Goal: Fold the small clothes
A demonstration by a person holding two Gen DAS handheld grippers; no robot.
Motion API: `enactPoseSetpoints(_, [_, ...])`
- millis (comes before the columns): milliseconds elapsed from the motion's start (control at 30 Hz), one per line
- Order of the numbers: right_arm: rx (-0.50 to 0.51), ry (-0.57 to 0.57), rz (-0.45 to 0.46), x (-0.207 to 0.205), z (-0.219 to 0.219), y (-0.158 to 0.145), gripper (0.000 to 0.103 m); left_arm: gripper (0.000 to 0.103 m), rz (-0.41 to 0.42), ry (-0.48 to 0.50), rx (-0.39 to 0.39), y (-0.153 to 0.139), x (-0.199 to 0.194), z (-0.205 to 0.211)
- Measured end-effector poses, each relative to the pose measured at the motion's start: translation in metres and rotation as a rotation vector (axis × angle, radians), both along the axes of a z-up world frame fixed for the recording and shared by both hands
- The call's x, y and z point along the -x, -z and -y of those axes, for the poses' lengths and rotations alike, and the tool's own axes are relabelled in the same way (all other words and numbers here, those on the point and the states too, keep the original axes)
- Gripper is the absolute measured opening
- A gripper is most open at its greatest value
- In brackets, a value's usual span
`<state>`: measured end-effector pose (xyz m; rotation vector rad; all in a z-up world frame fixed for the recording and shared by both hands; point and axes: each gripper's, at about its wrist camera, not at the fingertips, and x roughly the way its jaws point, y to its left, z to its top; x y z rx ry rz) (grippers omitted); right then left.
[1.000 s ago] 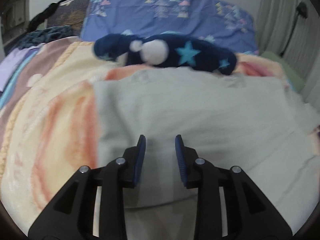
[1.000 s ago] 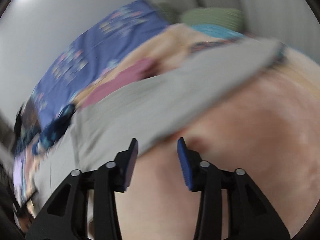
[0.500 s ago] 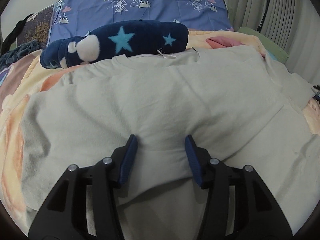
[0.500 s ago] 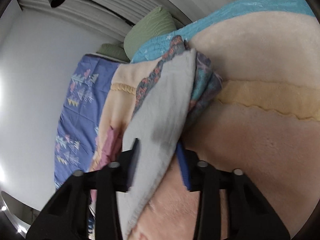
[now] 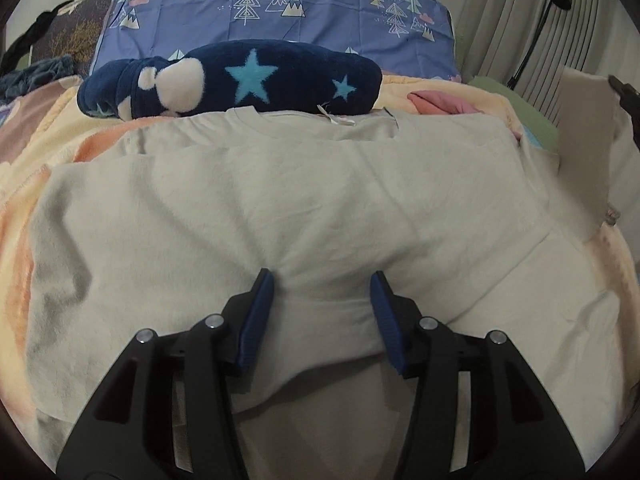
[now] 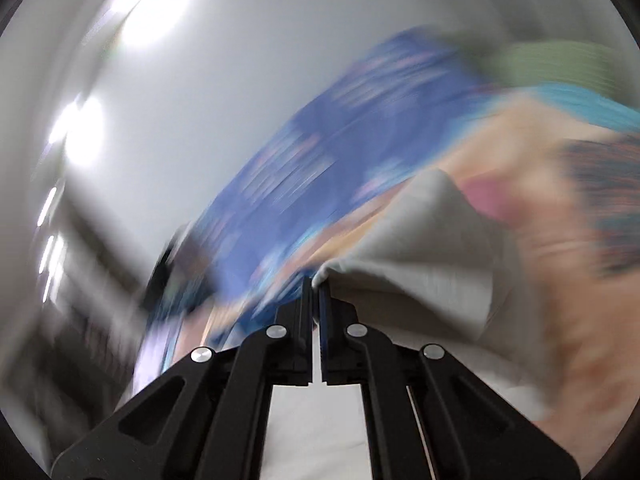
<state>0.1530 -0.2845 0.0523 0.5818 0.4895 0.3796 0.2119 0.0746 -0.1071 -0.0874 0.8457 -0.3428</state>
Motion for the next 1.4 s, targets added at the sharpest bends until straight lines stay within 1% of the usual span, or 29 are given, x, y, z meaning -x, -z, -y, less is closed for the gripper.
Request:
enactPoseSetpoints(33, [0.070,-0.130,0.000,-0.003,-0.047,0.009,0.002,0.051,-0.003,0.000,0.022,0.000,0.000,-0.003])
enactPoseSetpoints(67, [0.156,-0.219,-0.014,-0.004,-0.086,0.024,0.002,0.051,-0.005,0.000,0.037,0.000,-0.001,-0.005])
enactPoseSetpoints(133, [0.280,-0.289,-0.080,-0.008,-0.128,0.056,0.002,0.051,-0.009,0.001,0.066,0.000,-0.001,-0.008])
enactPoseSetpoints(167, [0.311,-0.316,-0.135,-0.011,-0.139,0.074,0.002,0.052,-0.011,0.001,0.080,0.000,-0.001,-0.010])
enactPoseSetpoints(200, [0.311,-0.345,-0.206,-0.014,-0.145,0.094,0.004,0.052,-0.014,0.003,0.099,0.001,-0.001,-0.012])
enactPoseSetpoints(233, [0.295,-0.355,-0.247,-0.012,-0.145,0.105,0.004,0.053,-0.017,0.004,0.114,0.001,-0.002,-0.014])
enactPoseSetpoints(300, [0.272,-0.361,-0.280,-0.006,-0.138,0.116,0.009,0.055,-0.021,0.011,0.151,0.001,-0.003,-0.017])
enactPoseSetpoints(367, [0.261,-0.363,-0.291,-0.005,-0.131,0.117,0.024,0.057,-0.023,0.008,0.184,-0.001,-0.003,-0.019])
enactPoseSetpoints(400, [0.250,-0.356,-0.295,-0.002,-0.125,0.116,0.033,0.060,-0.025,0.003,0.208,-0.002,-0.002,-0.021])
enactPoseSetpoints(467, [0.216,-0.332,-0.305,-0.004,-0.113,0.116,0.042,0.064,-0.021,0.007,0.221,-0.004,0.000,-0.019])
enactPoseSetpoints(533, [0.099,-0.285,-0.348,-0.011,-0.097,0.122,0.042,0.064,-0.020,0.005,0.216,-0.004,0.000,-0.019])
enactPoseSetpoints(567, [0.007,-0.271,-0.393,-0.020,-0.090,0.126,0.042,0.064,-0.019,0.003,0.221,-0.004,0.001,-0.020])
enactPoseSetpoints(667, [-0.094,-0.211,-0.466,-0.037,-0.090,0.131,0.042,0.064,-0.014,-0.018,0.271,-0.005,0.003,-0.029])
enactPoseSetpoints(733, [-0.152,-0.174,-0.452,-0.051,-0.100,0.124,0.044,0.064,-0.013,-0.030,0.301,-0.005,0.005,-0.035])
enactPoseSetpoints(767, [-0.160,-0.197,-0.418,-0.052,-0.107,0.116,0.044,0.064,-0.013,-0.033,0.317,-0.006,0.006,-0.038])
enactPoseSetpoints(833, [-0.111,-0.334,-0.269,-0.048,-0.136,0.083,0.044,0.064,-0.015,-0.030,0.337,-0.007,0.009,-0.043])
enactPoseSetpoints(900, [-0.008,-0.425,-0.143,-0.036,-0.156,0.053,0.044,0.064,-0.021,-0.023,0.344,-0.008,0.012,-0.044])
enactPoseSetpoints(967, [0.074,-0.412,-0.114,-0.026,-0.156,0.042,0.044,0.068,-0.023,-0.015,0.344,-0.011,0.015,-0.042])
enactPoseSetpoints(1033, [0.096,-0.343,-0.134,-0.019,-0.136,0.044,0.044,0.068,-0.007,0.024,0.347,-0.021,0.019,-0.032])
enactPoseSetpoints(1067, [0.102,-0.296,-0.159,-0.019,-0.122,0.048,0.044,0.068,0.016,0.059,0.328,-0.029,0.023,-0.021])
enactPoseSetpoints(1100, [0.117,-0.220,-0.194,-0.016,-0.103,0.055,0.044,0.068,0.040,0.095,0.297,-0.036,0.026,-0.010])
enactPoseSetpoints(1133, [0.144,-0.141,-0.226,-0.014,-0.084,0.063,0.044,0.068,0.065,0.139,0.257,-0.043,0.029,0.005])
enactPoseSetpoints(1167, [0.161,-0.091,-0.245,-0.015,-0.073,0.069,0.044,0.068,0.089,0.187,0.209,-0.049,0.032,0.022])
enactPoseSetpoints(1200, [0.160,-0.036,-0.270,-0.015,-0.055,0.079,0.044,0.068,0.121,0.241,0.139,-0.056,0.036,0.043])
enactPoseSetpoints(1233, [0.135,0.000,-0.302,-0.015,-0.040,0.089,0.044,0.068,0.151,0.285,0.070,-0.059,0.039,0.063])
enactPoseSetpoints(1300, [0.085,0.029,-0.344,-0.015,-0.023,0.105,0.044,0.067,0.211,0.372,-0.094,-0.061,0.044,0.106])
enactPoseSetpoints(1333, [0.078,0.032,-0.353,-0.013,-0.019,0.111,0.044,0.055,0.225,0.403,-0.163,-0.059,0.043,0.124])
enactPoseSetpoints(1367, [0.083,0.029,-0.354,-0.013,-0.017,0.118,0.044,0.049,0.227,0.438,-0.224,-0.055,0.042,0.140])
enactPoseSetpoints(1400, [0.086,0.024,-0.347,-0.011,-0.015,0.123,0.044,0.031,0.213,0.466,-0.294,-0.048,0.038,0.156])
